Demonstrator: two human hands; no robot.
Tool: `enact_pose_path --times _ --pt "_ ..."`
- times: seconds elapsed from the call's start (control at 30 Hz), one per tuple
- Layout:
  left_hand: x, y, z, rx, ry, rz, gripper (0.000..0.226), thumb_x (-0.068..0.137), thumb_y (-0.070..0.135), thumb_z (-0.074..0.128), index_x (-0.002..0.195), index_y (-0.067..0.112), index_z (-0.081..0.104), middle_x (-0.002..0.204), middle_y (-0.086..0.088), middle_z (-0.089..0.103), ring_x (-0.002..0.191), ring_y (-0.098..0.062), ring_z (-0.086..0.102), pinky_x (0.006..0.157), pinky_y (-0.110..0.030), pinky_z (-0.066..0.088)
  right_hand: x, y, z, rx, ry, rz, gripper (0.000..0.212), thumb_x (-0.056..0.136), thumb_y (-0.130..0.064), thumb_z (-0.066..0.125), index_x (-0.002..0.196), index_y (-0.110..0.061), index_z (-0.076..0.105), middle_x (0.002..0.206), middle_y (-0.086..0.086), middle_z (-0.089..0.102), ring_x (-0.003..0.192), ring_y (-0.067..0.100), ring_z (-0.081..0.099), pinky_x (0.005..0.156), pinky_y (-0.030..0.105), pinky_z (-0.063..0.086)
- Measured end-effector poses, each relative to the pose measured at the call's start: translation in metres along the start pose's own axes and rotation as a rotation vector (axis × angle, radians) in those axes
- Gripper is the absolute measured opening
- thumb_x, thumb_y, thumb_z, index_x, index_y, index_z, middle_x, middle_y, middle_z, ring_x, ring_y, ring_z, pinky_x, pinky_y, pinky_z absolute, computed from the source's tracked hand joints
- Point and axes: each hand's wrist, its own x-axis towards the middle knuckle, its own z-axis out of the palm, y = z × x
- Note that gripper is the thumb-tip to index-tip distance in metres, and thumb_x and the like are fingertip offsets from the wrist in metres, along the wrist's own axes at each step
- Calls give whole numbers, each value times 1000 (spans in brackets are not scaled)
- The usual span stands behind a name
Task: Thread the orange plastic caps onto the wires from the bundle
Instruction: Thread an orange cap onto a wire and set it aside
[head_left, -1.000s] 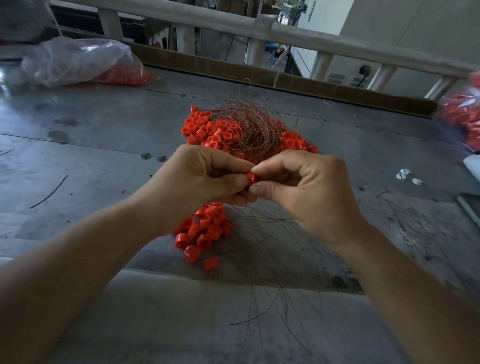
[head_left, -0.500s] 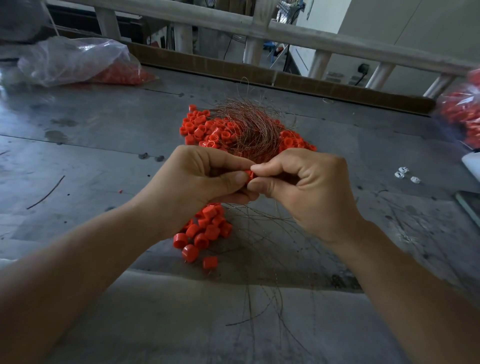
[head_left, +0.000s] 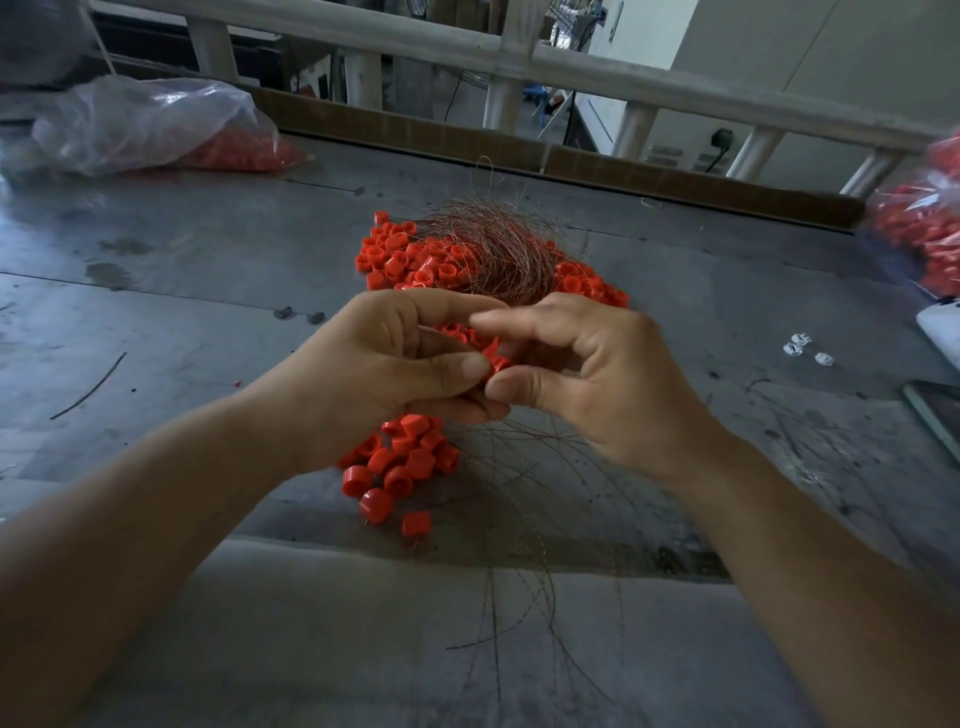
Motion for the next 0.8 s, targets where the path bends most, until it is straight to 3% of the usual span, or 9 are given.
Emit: enact_pose_path --times 0.1,0.27,0.4,0.57,0.8 --pt "-1 -1 0 22 -31 -22 46 65 15 63 111 20 56 77 -10 72 72 -20 71 61 -21 55 1 -1 -3 -84 -77 -19 29 72 -27 67 98 -15 70 86 -10 58 83 3 56 74 15 46" --pt "-3 4 1 39 -56 0 50 70 24 70 116 23 52 80 -11 72 76 -22 71 62 -22 55 1 -1 -3 -107 -65 -38 18 74 -21 69 89 -12 69 83 -9 56 76 -1 53 70 11 43" --pt "-6 5 8 178 -14 83 66 56 30 72 117 32 47 83 -5 73 76 -19 71 64 -20 54 0 0 -1 -216 -27 -111 15 77 -14 66 89 -6 68 82 -11 50 76 -5 49 72 7 40" --pt "-6 2 15 152 9 125 62 62 19 71 117 33 45 78 -5 72 71 -16 70 61 -19 53 -2 -3 2 -272 -2 -152 8 76 -2 65 84 -2 67 82 -5 51 76 -3 47 70 11 42" --pt "-8 4 17 109 0 134 60 66 16 66 121 28 45 80 -8 71 71 -18 70 61 -20 54 -2 -4 0 -216 -1 -115 6 77 -7 63 83 -6 65 79 -9 50 73 -1 50 67 11 43"
